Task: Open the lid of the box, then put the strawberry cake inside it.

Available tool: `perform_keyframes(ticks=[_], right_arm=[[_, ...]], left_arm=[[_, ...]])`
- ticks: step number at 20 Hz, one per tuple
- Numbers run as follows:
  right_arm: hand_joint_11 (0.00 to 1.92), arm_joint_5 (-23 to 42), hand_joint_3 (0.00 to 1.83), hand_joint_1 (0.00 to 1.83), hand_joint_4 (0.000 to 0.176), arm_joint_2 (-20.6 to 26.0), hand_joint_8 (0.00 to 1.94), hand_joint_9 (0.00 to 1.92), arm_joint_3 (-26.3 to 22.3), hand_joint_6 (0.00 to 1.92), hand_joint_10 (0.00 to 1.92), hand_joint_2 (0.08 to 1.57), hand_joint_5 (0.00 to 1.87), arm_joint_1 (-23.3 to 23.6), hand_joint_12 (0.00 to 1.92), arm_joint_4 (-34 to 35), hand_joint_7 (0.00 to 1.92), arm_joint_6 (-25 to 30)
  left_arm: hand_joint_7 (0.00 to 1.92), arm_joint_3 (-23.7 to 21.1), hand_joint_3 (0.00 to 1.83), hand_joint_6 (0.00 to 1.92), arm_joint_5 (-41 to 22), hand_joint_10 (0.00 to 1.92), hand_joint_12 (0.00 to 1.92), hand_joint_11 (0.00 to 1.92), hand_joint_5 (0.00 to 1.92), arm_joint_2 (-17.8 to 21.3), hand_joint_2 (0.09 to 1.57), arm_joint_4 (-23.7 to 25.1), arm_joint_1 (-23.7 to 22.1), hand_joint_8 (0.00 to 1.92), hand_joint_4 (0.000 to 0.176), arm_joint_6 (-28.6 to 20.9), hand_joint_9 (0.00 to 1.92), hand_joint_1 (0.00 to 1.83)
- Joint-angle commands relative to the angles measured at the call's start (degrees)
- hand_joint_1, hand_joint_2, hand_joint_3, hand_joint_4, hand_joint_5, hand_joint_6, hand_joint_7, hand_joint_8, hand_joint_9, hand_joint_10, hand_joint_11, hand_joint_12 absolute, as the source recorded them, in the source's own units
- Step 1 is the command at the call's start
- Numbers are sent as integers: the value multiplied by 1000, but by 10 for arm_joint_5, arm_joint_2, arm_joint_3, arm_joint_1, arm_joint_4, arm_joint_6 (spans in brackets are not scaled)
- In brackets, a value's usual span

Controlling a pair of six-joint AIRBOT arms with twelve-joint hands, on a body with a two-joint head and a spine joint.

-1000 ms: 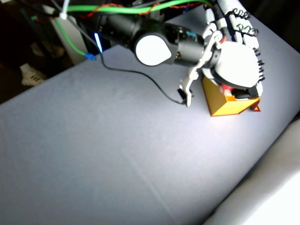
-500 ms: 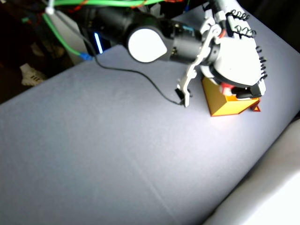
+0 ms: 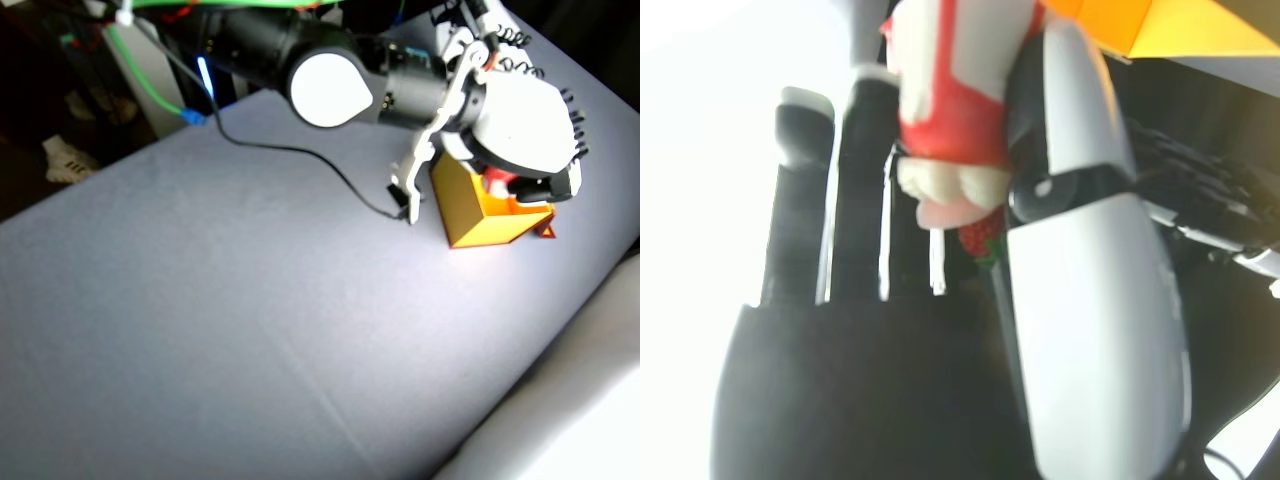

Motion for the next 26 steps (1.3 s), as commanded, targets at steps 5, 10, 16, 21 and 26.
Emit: perform_keyframes(ticks=[5,10,16,21,26], right_arm=[[630,55,0,1337,0,-5,1405,759,8,1232,1596,1244,704,11,1610,4,654,2],[644,55,1,1340,0,-5,1393,775,8,1221,1571,1238,699,11,1596,4,672,2],[552,41,0,1327,0,-14,1412,723,23,1374,1625,1270,587,21,1634,3,669,2],[636,23,0,1342,0,-26,1427,799,42,1203,1603,1249,615,22,1625,3,712,2],[555,15,0,1320,0,-28,1497,696,46,1358,1678,1290,557,22,1626,3,626,2]], left_arm=[[0,4,0,0,-69,0,0,0,0,-2,1429,3,-1,0,100,-4,0,844],[0,4,0,0,-70,0,0,0,0,-4,1425,3,-1,0,97,-5,0,855],[0,17,0,0,-61,0,0,0,0,-19,1416,15,-16,0,96,-14,0,849],[0,20,0,0,-52,0,0,0,0,-22,1413,27,-25,0,107,-17,0,778],[0,21,0,0,-49,0,0,0,0,-23,1417,30,-25,0,104,-20,0,795]])
